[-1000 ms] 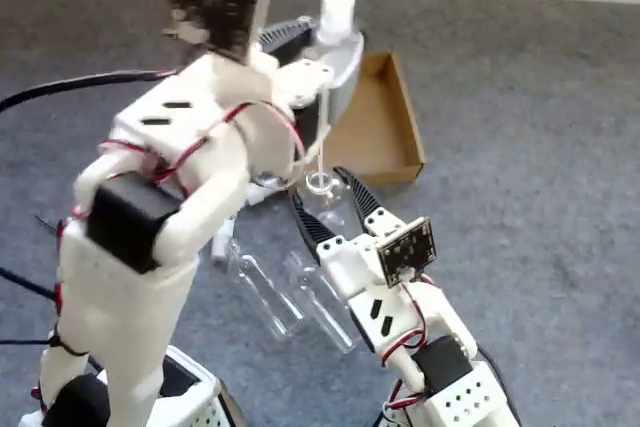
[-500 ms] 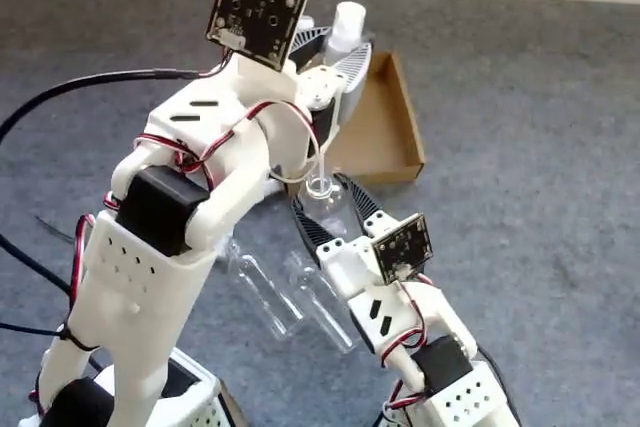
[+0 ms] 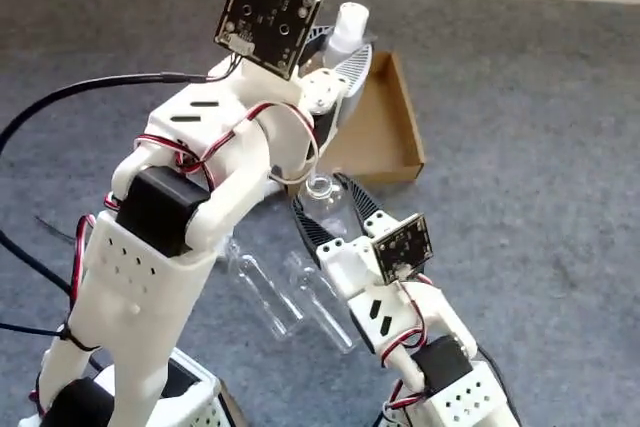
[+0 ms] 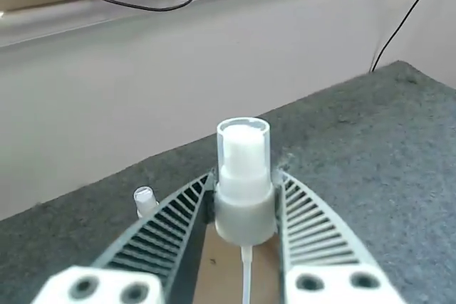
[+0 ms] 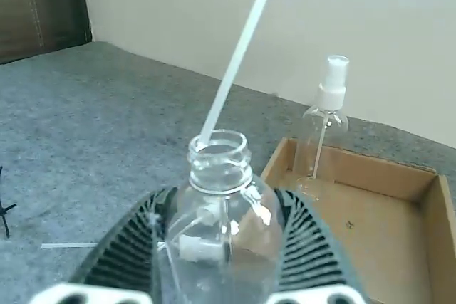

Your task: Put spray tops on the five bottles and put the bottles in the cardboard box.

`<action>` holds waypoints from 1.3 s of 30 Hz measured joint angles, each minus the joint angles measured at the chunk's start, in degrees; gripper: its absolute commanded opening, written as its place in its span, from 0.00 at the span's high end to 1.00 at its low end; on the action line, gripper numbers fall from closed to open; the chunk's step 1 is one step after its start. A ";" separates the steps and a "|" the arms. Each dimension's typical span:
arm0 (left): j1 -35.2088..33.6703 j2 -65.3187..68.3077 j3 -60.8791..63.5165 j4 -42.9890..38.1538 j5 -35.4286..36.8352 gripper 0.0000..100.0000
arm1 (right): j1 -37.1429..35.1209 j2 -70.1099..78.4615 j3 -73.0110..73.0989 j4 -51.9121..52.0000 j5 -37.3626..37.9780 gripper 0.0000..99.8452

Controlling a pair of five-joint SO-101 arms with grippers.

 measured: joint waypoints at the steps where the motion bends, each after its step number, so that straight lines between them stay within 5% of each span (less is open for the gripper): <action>1: 0.00 0.00 0.00 0.00 0.00 0.96 | 0.00 0.00 0.00 0.00 0.00 1.00; 16: 3.08 -0.53 7.30 -2.11 0.00 0.96 | 0.00 0.00 0.00 0.00 0.00 1.00; 32: 3.87 -18.64 26.99 2.29 0.00 0.95 | -0.26 0.00 0.00 0.00 0.00 1.00; 39: 3.87 -21.10 28.13 3.16 0.00 0.80 | -0.26 0.00 0.00 0.00 0.00 1.00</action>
